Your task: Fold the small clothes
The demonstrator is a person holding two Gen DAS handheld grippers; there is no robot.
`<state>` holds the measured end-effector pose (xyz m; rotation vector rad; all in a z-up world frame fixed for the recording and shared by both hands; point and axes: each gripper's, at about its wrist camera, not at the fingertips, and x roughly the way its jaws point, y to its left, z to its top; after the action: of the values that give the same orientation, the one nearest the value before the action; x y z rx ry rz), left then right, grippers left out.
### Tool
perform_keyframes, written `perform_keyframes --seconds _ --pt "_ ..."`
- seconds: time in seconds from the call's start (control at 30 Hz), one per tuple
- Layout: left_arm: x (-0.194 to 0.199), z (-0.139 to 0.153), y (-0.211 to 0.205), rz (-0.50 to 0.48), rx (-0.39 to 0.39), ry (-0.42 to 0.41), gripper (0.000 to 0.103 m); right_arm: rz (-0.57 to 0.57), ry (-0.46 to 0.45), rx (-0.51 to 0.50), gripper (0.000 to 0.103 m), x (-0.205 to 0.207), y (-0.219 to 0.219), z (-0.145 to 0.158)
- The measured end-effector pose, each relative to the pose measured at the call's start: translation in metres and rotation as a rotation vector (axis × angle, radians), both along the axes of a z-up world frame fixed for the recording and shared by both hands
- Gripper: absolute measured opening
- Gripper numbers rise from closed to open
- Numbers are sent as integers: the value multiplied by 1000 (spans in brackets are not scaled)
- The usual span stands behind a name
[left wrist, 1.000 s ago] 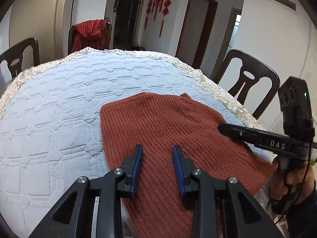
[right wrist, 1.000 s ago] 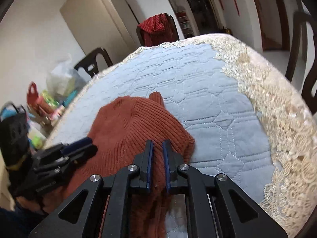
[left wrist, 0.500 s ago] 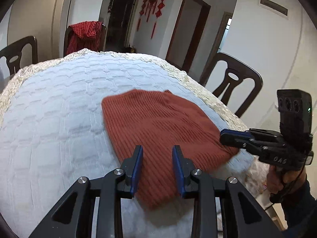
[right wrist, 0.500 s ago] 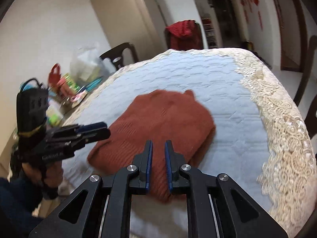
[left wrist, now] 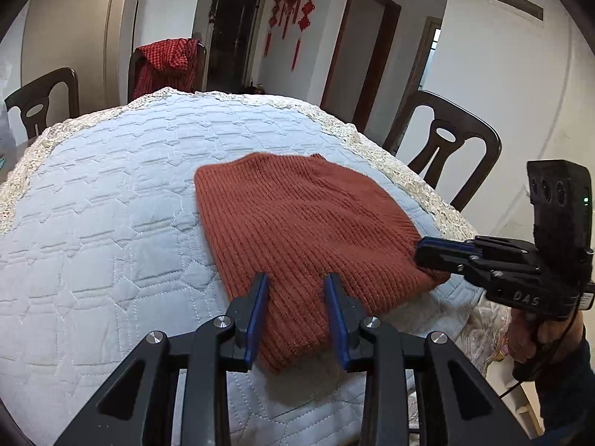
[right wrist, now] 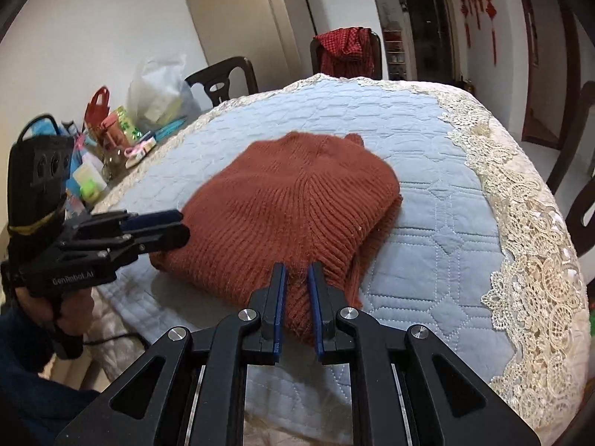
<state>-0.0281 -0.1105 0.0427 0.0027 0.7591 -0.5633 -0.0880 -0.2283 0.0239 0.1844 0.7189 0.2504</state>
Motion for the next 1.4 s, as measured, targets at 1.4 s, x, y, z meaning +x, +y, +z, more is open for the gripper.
perform_keyframes --seconds 1.4 --pt "46 -33 14 78 -183 206 63 -74 162 376 49 46 -50 -33"
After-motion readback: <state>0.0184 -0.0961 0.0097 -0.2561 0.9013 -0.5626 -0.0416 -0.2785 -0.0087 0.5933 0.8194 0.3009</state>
